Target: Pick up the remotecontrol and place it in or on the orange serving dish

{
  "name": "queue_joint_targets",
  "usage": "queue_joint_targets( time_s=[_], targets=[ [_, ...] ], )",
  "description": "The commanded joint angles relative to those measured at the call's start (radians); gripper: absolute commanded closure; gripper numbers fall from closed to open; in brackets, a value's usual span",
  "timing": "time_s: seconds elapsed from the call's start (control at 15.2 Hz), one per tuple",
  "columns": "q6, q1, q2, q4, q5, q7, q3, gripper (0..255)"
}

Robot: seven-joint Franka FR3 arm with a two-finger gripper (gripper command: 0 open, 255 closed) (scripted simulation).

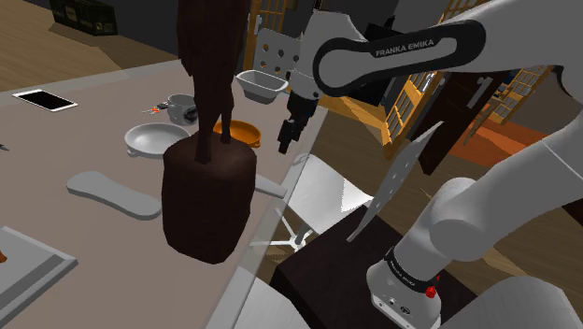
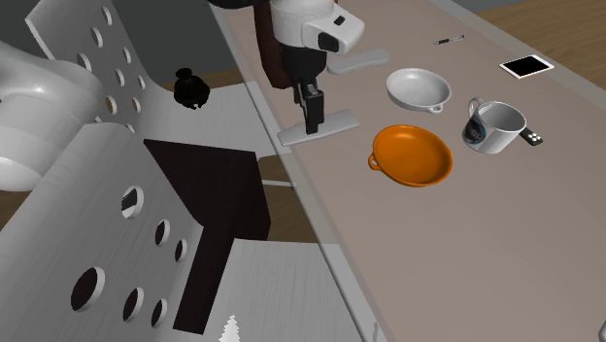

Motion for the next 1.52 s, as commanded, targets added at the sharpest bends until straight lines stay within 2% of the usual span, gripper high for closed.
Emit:
queue_joint_targets(
  time_s=[0.0, 0.46, 0.99, 1.45],
  targets=[
    [0.046, 0.018, 0.058, 0.007, 0.005, 0.008, 0.023, 0],
    [0.179, 0.068, 0.267, 0.065, -0.009, 0.029, 0.088, 0],
    [0.284, 0.068, 0.338, 0.029, -0.030, 0.045, 0.089, 0],
    [0.283, 0.068, 0.338, 0.029, -0.030, 0.045, 0.089, 0]
  ],
)
